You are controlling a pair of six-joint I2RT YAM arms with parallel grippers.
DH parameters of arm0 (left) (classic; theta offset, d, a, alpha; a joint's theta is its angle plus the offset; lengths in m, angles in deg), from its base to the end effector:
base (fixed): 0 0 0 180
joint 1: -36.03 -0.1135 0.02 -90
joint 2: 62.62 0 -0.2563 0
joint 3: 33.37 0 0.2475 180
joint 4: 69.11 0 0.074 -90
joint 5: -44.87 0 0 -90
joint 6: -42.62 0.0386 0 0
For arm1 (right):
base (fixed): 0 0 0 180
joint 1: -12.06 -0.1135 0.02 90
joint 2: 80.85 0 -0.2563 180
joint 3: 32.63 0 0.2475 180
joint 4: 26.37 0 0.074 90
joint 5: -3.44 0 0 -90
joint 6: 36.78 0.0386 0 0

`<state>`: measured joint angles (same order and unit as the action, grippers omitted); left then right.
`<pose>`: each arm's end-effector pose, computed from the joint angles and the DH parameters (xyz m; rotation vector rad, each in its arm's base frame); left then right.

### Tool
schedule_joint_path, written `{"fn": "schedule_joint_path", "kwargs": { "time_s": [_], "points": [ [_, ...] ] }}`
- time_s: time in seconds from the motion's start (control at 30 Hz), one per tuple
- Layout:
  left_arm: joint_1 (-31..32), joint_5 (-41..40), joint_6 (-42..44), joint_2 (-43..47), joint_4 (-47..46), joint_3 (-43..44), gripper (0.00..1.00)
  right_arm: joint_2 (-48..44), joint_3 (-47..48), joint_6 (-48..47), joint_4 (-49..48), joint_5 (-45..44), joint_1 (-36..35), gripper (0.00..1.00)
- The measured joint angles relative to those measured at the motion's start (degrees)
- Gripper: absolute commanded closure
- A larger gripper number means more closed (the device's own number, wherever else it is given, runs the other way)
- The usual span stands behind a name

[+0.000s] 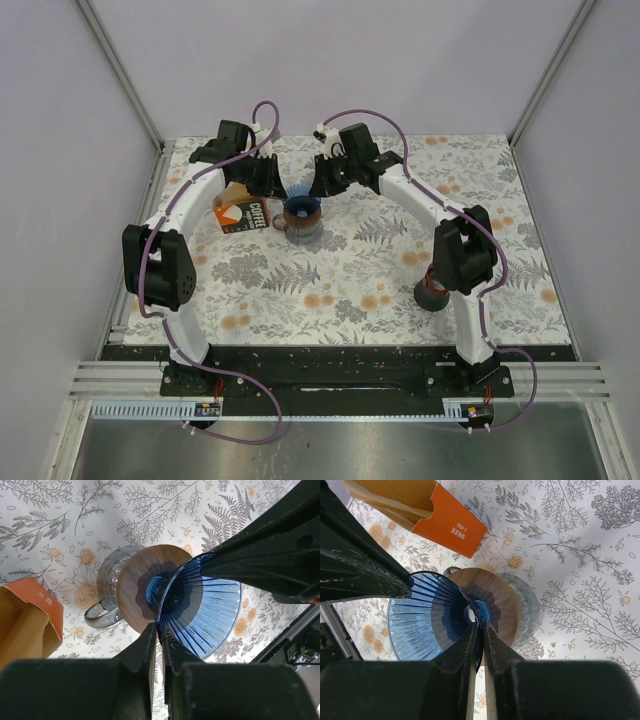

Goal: Place the coffee filter in the dripper

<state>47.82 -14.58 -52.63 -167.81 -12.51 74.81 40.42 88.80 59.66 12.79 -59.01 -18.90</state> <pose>0.3855 -0.1005 0.2874 0.3639 2.4646 -0.7910 0.4064 0.2646 0.2652 -0.7499 2.1866 0.8843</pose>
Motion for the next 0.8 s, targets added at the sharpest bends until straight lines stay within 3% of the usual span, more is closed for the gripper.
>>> {"fn": "schedule_joint_path", "kwargs": {
  "time_s": [0.13, 0.8],
  "points": [
    [0.13, 0.09, -0.63, -0.02, -0.02, 0.00, 1.00, 0.22, 0.83, 0.66, 0.98, -1.14, -0.02, 1.00],
    [0.07, -0.31, -2.27, -3.43, -1.51, 1.53, 1.00, 5.70, 9.14, 3.43, 7.56, -2.71, 0.22, 1.00]
  ]
}}
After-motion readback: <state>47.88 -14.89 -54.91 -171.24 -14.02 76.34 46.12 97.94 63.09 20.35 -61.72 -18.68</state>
